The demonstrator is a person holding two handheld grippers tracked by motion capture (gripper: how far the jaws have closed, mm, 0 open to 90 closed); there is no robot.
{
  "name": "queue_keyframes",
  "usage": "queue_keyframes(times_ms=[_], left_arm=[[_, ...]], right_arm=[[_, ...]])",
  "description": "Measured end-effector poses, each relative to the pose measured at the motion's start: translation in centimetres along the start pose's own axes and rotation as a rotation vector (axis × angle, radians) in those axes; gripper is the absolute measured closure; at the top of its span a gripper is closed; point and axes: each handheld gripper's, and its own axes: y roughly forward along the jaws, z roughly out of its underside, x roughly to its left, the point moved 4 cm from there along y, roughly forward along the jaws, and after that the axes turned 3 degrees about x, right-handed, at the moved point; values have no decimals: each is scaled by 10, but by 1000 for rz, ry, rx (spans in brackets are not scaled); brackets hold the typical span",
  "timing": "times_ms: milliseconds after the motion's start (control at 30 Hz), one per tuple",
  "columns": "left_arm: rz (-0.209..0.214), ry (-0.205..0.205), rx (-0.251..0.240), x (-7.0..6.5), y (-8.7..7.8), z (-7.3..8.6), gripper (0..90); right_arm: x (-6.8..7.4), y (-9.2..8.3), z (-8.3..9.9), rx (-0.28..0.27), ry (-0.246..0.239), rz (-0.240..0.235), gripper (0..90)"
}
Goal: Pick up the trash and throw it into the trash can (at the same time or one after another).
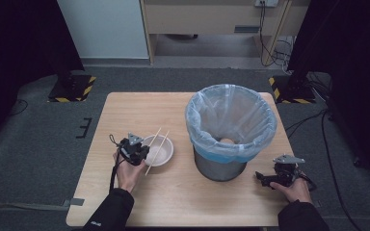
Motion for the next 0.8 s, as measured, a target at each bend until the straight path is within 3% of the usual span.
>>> queue_keyframes(times_ms=[233, 300, 400, 433, 567, 667, 800], left_arm=[[22, -11, -95, 0, -21, -13, 854], [28, -14, -154, 2, -35, -20, 854], [40, -22, -192, 2, -46, -25, 854], [52, -29, -234, 4, -56, -29, 854], [53, -36, -284, 6, -71, -35, 854], [64, -53, -356, 9, -90, -43, 854], [70, -60, -401, 11, -104, -49, 854]], right_arm=[[0, 0, 0, 0, -4, -4, 8], [0, 0, 0, 0, -5, -3, 8], [0, 0, 0, 0, -5, -3, 8], [0, 0, 0, 0, -5, -3, 8], [0, 0, 0, 0, -5, -3, 8], [0, 0, 0, 0, -4, -4, 8], [0, 0, 0, 0, -5, -3, 8]])
